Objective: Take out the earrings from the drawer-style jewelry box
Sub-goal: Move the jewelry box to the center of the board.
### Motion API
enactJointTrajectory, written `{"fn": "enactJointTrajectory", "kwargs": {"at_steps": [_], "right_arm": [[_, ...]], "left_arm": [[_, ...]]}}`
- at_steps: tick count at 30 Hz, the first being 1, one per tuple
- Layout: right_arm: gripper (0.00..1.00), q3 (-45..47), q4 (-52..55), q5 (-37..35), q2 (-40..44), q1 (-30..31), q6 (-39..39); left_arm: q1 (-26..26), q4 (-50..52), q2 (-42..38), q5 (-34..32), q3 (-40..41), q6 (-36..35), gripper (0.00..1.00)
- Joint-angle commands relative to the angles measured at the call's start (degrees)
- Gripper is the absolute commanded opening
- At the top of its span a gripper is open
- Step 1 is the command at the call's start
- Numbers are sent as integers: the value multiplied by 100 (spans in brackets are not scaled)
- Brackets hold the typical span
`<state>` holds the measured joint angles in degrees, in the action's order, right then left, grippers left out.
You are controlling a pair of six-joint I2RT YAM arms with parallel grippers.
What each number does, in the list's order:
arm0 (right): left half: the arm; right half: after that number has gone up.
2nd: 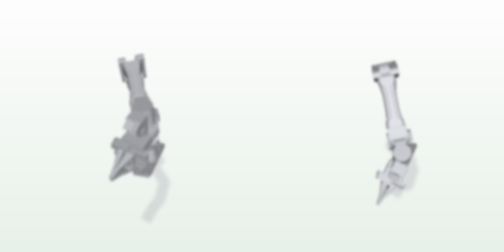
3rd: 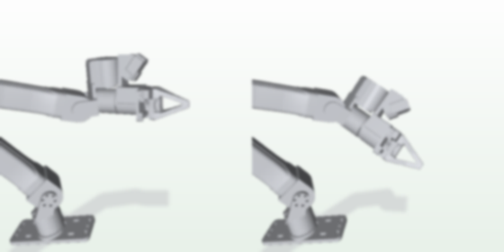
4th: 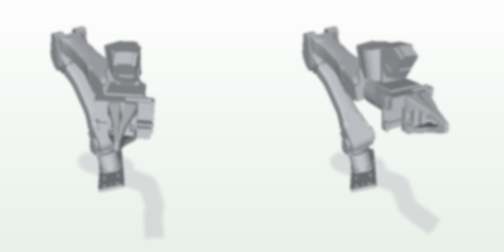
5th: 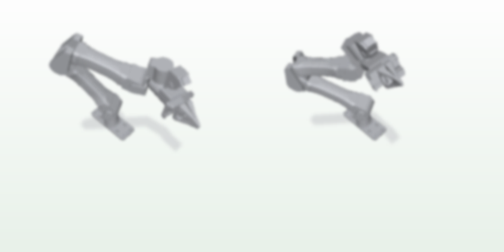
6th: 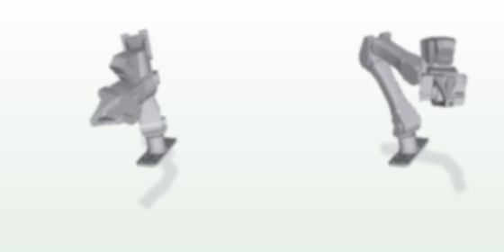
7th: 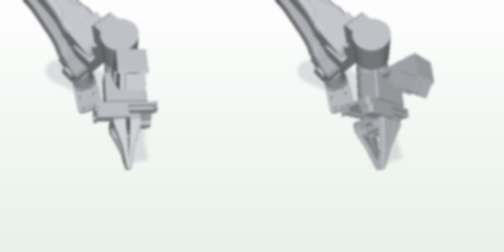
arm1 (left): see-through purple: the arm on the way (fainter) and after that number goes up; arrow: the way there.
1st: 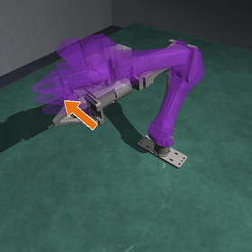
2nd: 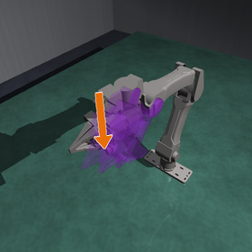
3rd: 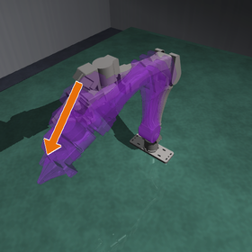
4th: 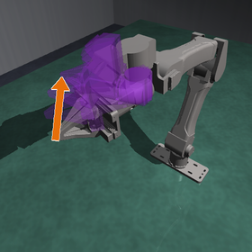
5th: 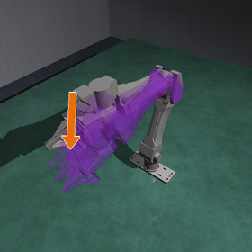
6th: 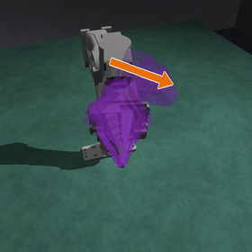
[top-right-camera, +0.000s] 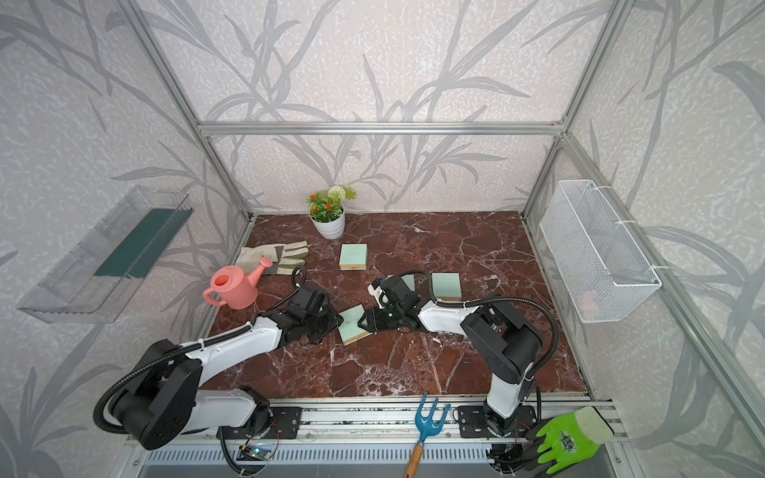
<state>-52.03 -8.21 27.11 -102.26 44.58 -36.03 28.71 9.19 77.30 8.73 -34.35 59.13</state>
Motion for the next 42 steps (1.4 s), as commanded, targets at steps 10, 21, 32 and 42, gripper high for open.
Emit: {"fn": "enactJointTrajectory", "kwargs": {"at_steps": [10,21,32,42], "right_arm": [[48,-859,668,-206,-465,7,232],[47,-1493,907,-90,-960,-234,341],[47,-1985,1282,-145,-1136,-540,498],[48,-2281,1447,-92,-1320,-681,575]], "left_arm": [[-208,-141,813,-162,-733,-350,32],[-518,-228,1394,-81,-1300,-558,32],[-601,-356,2116,136,-1980,-577,32],[-695,-267,2283,107,-2273,-605,32]]}}
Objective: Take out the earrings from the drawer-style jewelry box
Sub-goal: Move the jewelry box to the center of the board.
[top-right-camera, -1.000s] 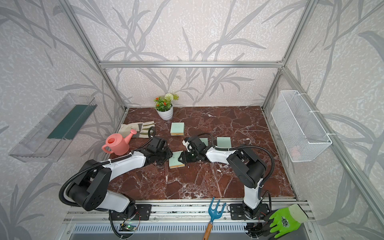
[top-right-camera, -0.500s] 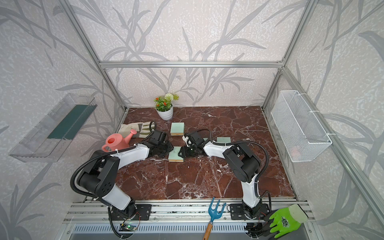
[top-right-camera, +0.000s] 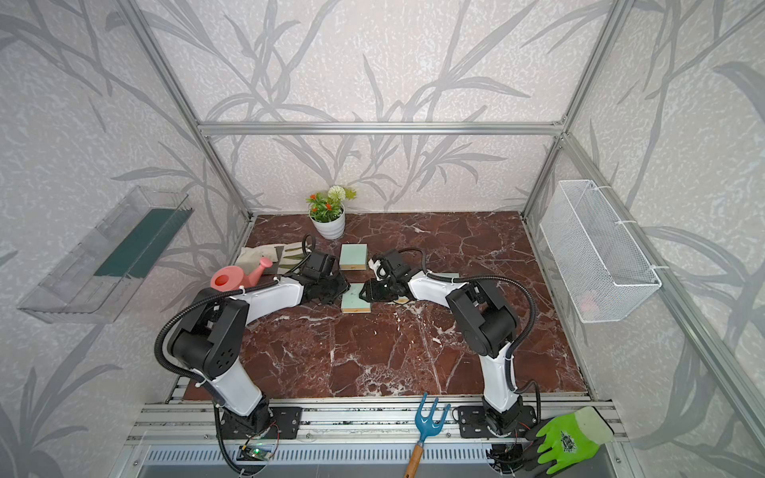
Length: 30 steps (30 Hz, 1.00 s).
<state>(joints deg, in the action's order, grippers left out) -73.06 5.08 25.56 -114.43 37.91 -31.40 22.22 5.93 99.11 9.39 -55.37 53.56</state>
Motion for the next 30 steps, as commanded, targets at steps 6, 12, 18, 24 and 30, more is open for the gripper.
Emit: {"fn": "enactJointTrajectory", "kwargs": {"at_steps": [6,12,18,24,30], "right_arm": [[48,-235,226,-70,-65,-64,103],[54,-238,262,-178,125,-74,89],[60,-290,487,-326,470,-132,177],[77,-170,152,-806,953,-190,113],[90,-1087,157,-688,160,-366,108]], "left_arm": [[-136,129,66,70,-228,-73,32],[-312,324,-113,9,-172,-128,32],[-522,389,-610,255,-71,-212,32],[-798,1308,-1244,144,-553,-815,50],[-1081,1365,-877,162,-1162,-1314,98]]}}
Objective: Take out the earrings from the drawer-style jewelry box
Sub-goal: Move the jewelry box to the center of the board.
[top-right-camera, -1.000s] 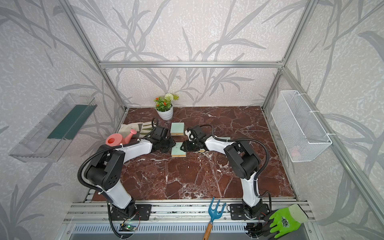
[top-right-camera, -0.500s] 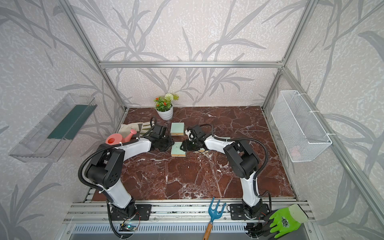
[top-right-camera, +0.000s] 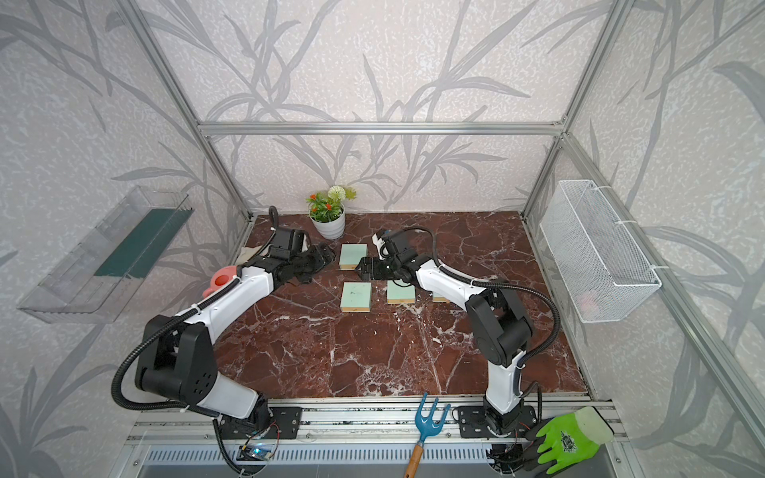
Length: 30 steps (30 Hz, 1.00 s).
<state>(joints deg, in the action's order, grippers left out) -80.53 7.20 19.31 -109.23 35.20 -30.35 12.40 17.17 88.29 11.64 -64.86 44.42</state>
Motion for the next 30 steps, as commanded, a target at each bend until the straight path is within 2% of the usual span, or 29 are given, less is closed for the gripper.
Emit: {"fn": "enactJointTrajectory", "kwargs": {"at_steps": [1,5,9,14,24,30], "right_arm": [[90,-517,-66,-63,-520,-120,10],[88,-1249,8,105,-1145,-259,-110],[83,-1755,-45,266,-1637,-402,-333],[78,-2266,-219,602,-2278,-536,-586],[74,-3081,-134,980,-3156,-584,-988],[74,-3432,11,1141,-3445,-565,-1129]], "left_arm": [[-150,178,373,22,-330,-478,99],[-293,35,1198,478,-898,-831,93],[-325,-1,1865,615,-1383,-1129,86],[-391,-79,2720,1155,-1976,-1306,72],[-469,-16,3428,1511,-2442,-1370,68],[-533,32,3695,2064,-2584,-1381,69]]}}
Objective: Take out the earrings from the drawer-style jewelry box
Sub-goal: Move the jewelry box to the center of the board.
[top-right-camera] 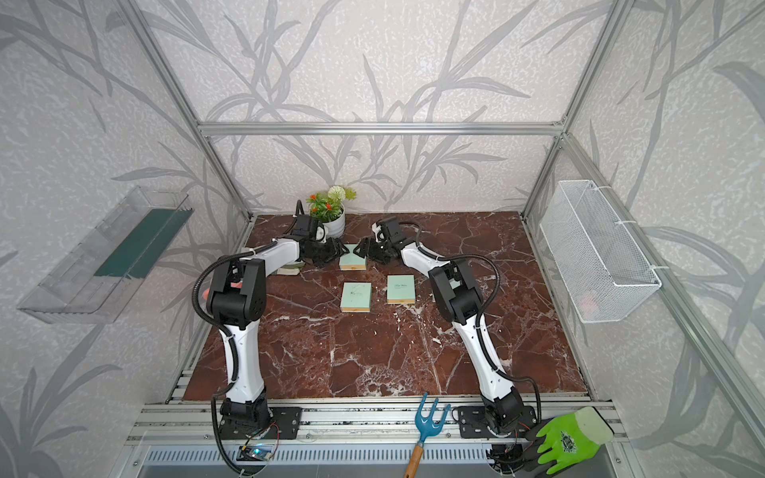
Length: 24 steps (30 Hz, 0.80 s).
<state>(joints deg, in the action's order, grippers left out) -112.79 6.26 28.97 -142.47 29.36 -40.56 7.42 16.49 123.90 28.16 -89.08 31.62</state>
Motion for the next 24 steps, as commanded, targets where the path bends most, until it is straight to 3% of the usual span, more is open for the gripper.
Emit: {"fn": "enactJointTrajectory", "kwargs": {"at_steps": [1,12,24], "right_arm": [[74,-257,141,200,-159,23,-118],[70,-955,517,499,-499,147,-137],[67,-1721,1144,749,-737,572,217]], "left_arm": [[-38,100,185,526,-194,-66,67],[-60,-73,434,813,-238,309,55],[-98,117,-551,20,734,713,53]]}}
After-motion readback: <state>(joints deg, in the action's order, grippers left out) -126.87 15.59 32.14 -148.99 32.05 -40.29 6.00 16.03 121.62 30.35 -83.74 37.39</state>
